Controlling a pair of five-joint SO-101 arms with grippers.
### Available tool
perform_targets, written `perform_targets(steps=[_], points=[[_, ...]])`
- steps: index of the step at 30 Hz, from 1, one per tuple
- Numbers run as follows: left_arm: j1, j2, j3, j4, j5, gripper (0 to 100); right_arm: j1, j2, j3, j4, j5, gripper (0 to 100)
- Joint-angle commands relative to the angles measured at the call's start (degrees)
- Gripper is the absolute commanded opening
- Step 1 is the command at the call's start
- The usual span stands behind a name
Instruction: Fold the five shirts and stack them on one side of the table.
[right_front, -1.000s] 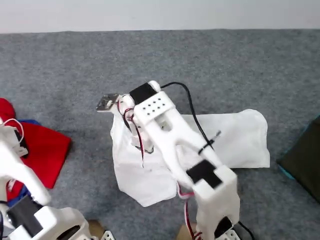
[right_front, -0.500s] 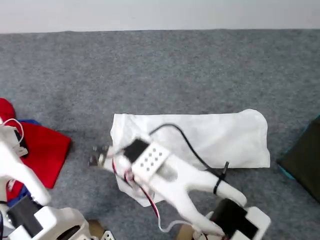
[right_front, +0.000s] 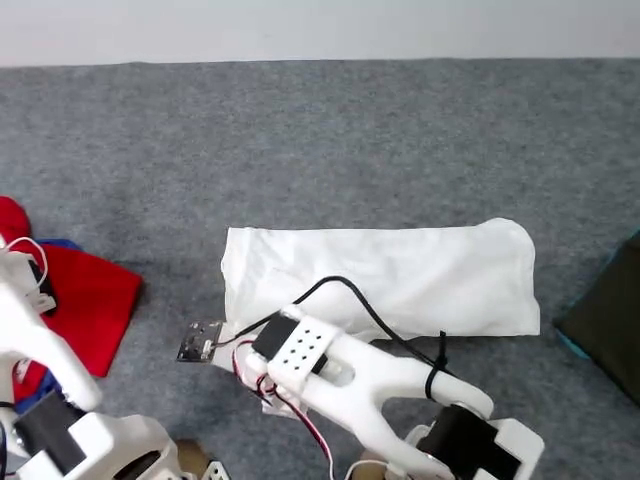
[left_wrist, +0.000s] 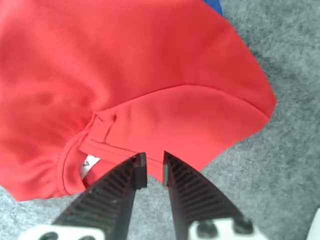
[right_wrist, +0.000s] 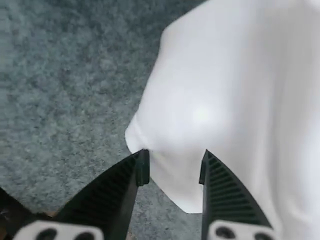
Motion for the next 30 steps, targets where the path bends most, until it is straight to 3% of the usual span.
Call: perform_targets(steps=[1,8,13,19,30], points=[[-0.4,-3.2,-0.2,-0.7,-0.4,7,-1.3,-2.9,1.3,-2.1,-0.4,17.7],[-0.4,-3.2,-0.2,-0.6,-0.4,7,-1.2,-2.9,7.1,-8.6,2.5,16.3],[-0.4,-3.2,-0.2,-0.6,-0.4,7,-1.1,-2.9,7.3,-9.0,4.7,0.9],[-0.4,-3.2,-0.2,-0.6,-0.4,7,2.2,-3.6,6.9,-7.3,6.6,1.0],[-0.3,-3.2,-0.2,-0.7,-0.4,7,12.6,-3.1,-11.2,3.9,11.2,1.0]])
